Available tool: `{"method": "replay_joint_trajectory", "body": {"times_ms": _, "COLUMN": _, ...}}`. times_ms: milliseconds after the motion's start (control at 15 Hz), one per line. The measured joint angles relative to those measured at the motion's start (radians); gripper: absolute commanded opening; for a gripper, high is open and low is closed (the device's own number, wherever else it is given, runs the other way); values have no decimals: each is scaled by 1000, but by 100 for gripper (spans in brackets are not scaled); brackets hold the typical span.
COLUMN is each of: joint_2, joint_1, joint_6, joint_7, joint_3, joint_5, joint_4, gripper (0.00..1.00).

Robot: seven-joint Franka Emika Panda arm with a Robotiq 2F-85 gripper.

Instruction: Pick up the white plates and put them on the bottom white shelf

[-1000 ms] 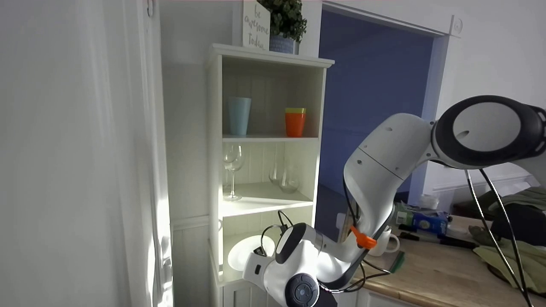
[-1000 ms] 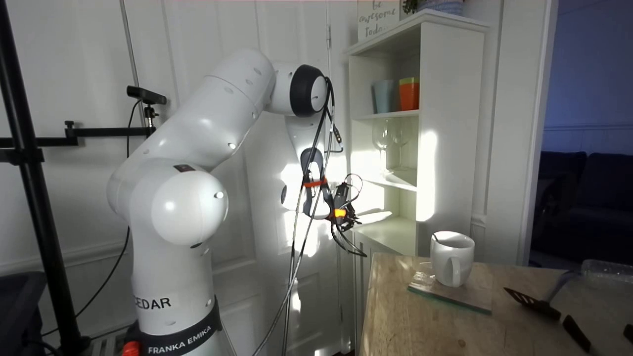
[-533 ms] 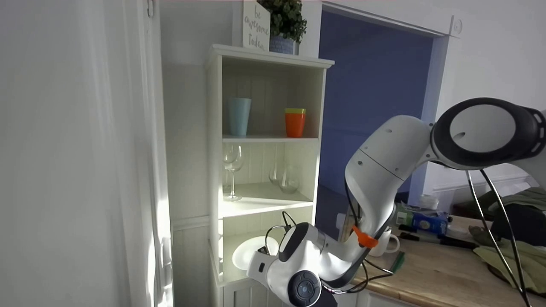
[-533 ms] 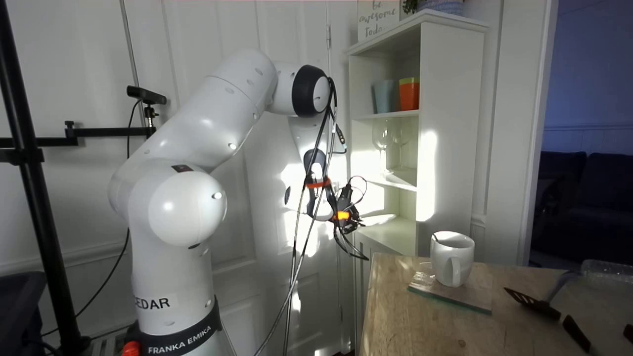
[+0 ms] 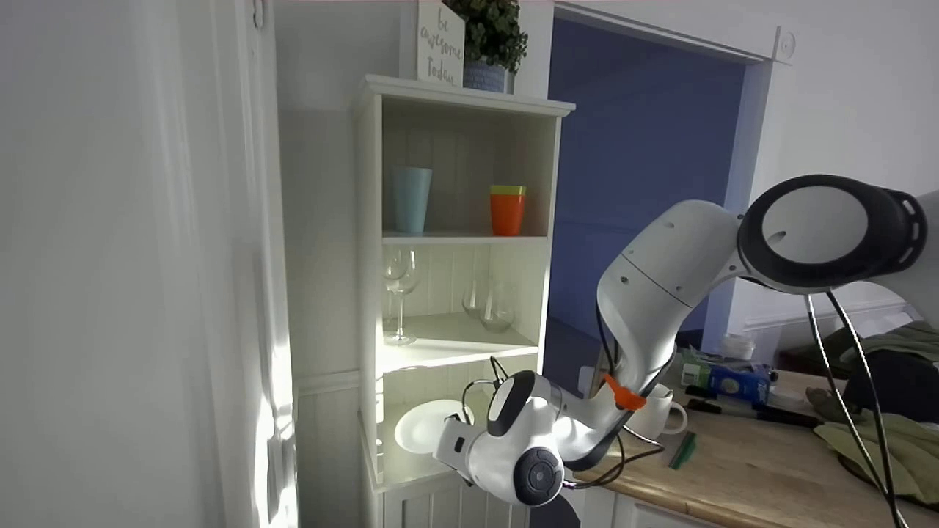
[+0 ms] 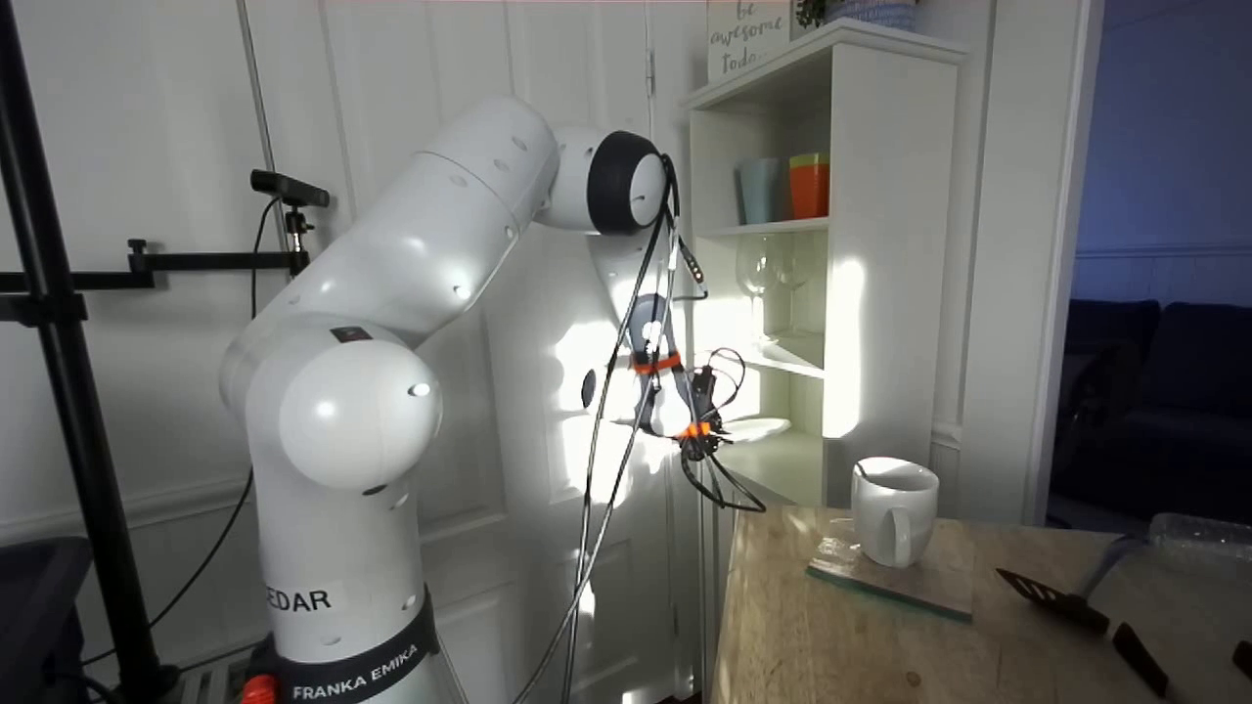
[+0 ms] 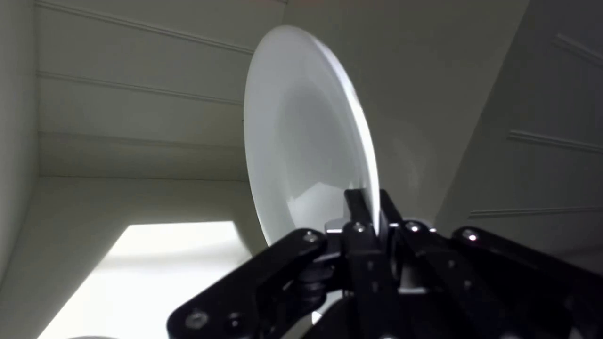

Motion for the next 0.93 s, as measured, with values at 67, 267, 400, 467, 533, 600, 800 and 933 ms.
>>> {"method": "replay_joint_trajectory", "body": {"times_ms": 67, "joint_2": 8, "joint_1": -7, "joint_6": 17, "joint_7": 7, "joint_3": 0, "joint_5": -14, "joint_4": 12, "gripper": 2}}
{"method": "replay_joint_trajectory", "body": {"times_ms": 267, "joint_2": 36, "joint_1": -25, "joint_6": 58, "joint_7": 25, "joint_3": 2, "joint_5": -45, "joint_4": 47, "gripper": 2}}
{"method": "replay_joint_trajectory", "body": {"times_ms": 400, "joint_2": 54, "joint_1": -35, "joint_6": 79, "joint_7": 40, "joint_3": 3, "joint_5": -66, "joint_4": 71, "gripper": 2}}
{"method": "replay_joint_trajectory", "body": {"times_ms": 467, "joint_2": 62, "joint_1": -40, "joint_6": 90, "joint_7": 48, "joint_3": 5, "joint_5": -77, "joint_4": 83, "gripper": 2}}
{"method": "replay_joint_trajectory", "body": {"times_ms": 533, "joint_2": 71, "joint_1": -45, "joint_6": 102, "joint_7": 57, "joint_3": 8, "joint_5": -89, "joint_4": 96, "gripper": 2}}
{"method": "replay_joint_trajectory", "body": {"times_ms": 600, "joint_2": 78, "joint_1": -49, "joint_6": 114, "joint_7": 65, "joint_3": 10, "joint_5": -96, "joint_4": 107, "gripper": 2}}
{"method": "replay_joint_trajectory", "body": {"times_ms": 800, "joint_2": 99, "joint_1": -60, "joint_6": 151, "joint_7": 72, "joint_3": 14, "joint_5": -102, "joint_4": 141, "gripper": 2}}
{"method": "replay_joint_trajectory", "body": {"times_ms": 933, "joint_2": 114, "joint_1": -65, "joint_6": 162, "joint_7": 72, "joint_3": 15, "joint_5": -103, "joint_4": 163, "gripper": 2}}
